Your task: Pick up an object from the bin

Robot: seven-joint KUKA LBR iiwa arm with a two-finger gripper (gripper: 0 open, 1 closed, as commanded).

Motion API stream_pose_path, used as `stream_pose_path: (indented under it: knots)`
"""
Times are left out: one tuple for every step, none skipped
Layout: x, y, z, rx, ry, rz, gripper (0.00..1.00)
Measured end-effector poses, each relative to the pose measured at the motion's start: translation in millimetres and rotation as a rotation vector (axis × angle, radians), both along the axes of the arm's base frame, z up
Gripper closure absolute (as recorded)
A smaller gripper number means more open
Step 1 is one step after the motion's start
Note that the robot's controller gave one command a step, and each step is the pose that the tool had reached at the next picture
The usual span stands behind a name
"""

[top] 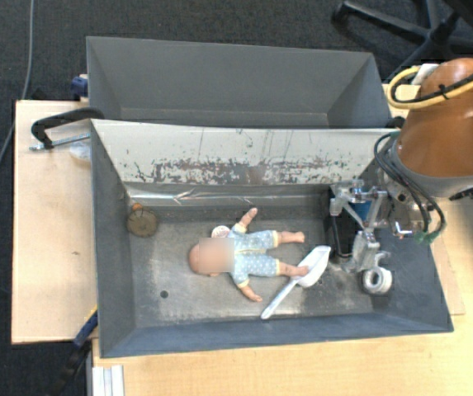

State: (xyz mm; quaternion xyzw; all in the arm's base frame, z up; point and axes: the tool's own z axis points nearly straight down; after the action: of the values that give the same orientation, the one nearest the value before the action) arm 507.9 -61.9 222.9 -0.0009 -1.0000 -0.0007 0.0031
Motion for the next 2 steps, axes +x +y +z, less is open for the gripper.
stream_pose_path:
  knots:
    - [1.7, 0, 4, -0.001, -0.009, 0.002, 0.0]
    - [6.7, 36, -65, -0.001, -0.01, 0.027, 0.0]
